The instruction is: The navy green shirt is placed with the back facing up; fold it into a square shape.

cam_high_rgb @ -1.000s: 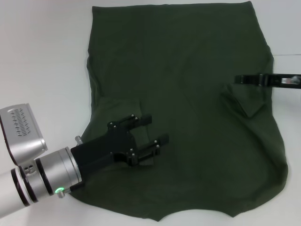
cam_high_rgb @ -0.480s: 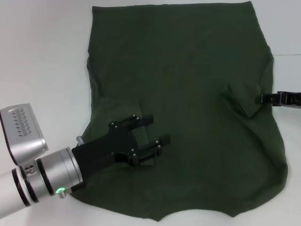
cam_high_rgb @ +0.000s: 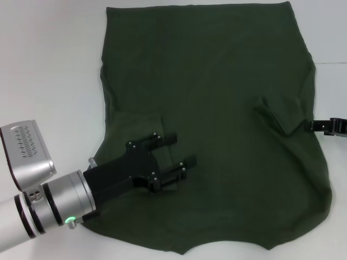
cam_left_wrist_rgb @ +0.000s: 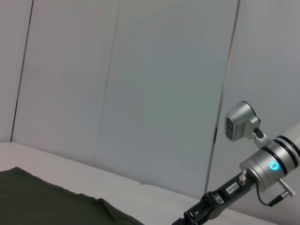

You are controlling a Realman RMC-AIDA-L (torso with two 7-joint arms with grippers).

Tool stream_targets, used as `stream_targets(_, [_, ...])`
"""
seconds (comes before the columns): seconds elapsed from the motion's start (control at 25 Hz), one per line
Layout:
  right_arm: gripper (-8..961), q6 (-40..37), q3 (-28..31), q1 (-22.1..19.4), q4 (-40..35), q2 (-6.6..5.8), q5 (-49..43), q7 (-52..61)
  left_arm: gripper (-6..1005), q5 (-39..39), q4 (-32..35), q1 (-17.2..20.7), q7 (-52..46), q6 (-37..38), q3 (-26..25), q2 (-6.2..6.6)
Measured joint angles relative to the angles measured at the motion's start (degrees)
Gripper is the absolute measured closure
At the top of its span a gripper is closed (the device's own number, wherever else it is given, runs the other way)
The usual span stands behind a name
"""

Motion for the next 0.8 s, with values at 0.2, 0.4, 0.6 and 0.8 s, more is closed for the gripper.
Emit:
stream_targets(0.2, [241,-0.06,0.46,-0.99,0.0,0.17,0.06,-0.09,310,0.0,0.0,0.0,0.0,0.24,0.04,0.0])
stream_targets(0.4, [241,-0.08,0.46,-1.04,0.51,0.62,0.13,-0.38,309,0.0,0.0,-0.07,0.0,0.39,0.17,-0.07])
stream_targets(0.6, [329,-0.09,0.46,-0.85,0.66,1.15,0.13,-0.13,310,0.0,0.0,-0.01,0.0,0.43,0.29,-0.09])
stream_targets(0.8, [461,-0.08,0.46,-0.82,0.93,1.41,0.13,0.0,310,0.0,0.0,0.12,0.0,0.43,0.3,-0.01])
